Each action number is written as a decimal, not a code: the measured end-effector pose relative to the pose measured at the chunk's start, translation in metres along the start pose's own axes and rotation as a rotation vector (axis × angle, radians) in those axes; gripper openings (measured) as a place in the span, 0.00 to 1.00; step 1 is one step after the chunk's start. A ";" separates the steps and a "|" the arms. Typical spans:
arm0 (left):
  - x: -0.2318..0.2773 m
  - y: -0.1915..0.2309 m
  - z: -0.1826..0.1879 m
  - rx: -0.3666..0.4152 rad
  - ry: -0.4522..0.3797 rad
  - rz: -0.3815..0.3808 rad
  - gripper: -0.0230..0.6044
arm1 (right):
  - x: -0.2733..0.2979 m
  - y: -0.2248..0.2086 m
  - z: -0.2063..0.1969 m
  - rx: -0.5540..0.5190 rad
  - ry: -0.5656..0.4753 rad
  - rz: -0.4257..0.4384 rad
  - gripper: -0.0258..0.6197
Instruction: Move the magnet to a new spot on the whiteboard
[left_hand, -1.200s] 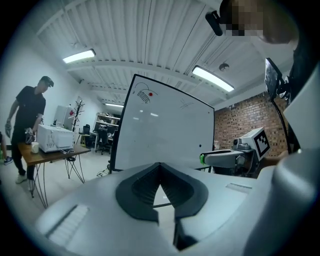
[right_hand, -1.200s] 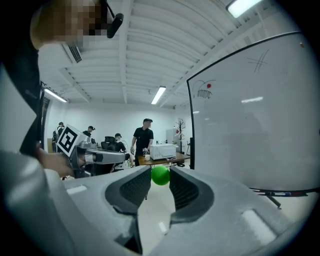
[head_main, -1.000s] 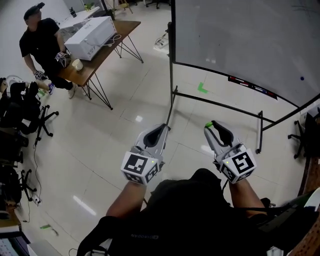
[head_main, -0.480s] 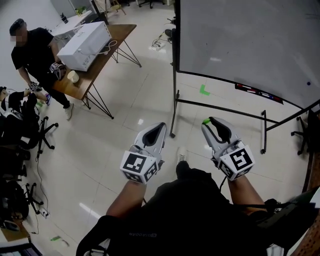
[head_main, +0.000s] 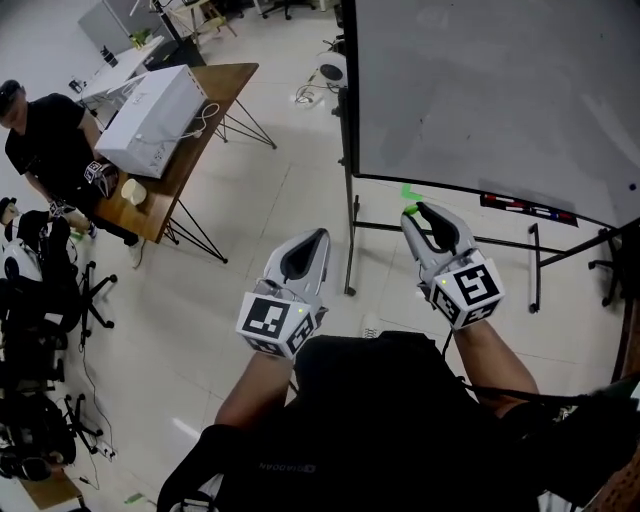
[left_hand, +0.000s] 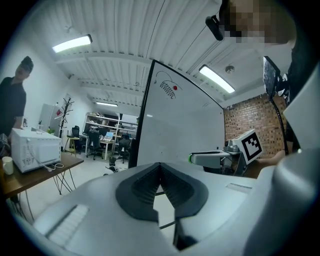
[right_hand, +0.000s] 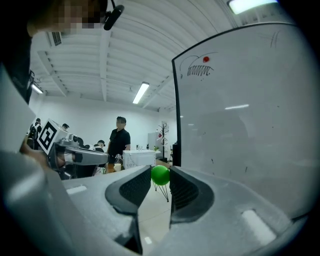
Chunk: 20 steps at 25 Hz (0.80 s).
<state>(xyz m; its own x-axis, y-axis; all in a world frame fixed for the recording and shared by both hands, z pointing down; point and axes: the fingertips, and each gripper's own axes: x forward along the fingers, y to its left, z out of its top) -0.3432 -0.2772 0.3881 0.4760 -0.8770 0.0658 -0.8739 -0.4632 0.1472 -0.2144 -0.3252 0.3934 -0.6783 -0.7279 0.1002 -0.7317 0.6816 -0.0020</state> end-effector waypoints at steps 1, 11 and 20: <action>0.007 0.007 0.000 -0.004 -0.003 0.000 0.06 | 0.013 -0.005 -0.002 0.020 0.003 -0.003 0.20; 0.033 0.068 -0.023 -0.022 0.059 -0.103 0.06 | 0.131 -0.056 -0.072 0.061 0.105 -0.246 0.20; 0.039 0.102 -0.026 -0.003 0.113 -0.219 0.06 | 0.180 -0.109 -0.069 0.029 0.049 -0.533 0.20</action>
<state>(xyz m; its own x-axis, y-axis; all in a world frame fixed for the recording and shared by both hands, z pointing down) -0.4114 -0.3557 0.4319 0.6618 -0.7361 0.1419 -0.7487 -0.6398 0.1732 -0.2522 -0.5248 0.4805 -0.2090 -0.9676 0.1418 -0.9758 0.2158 0.0340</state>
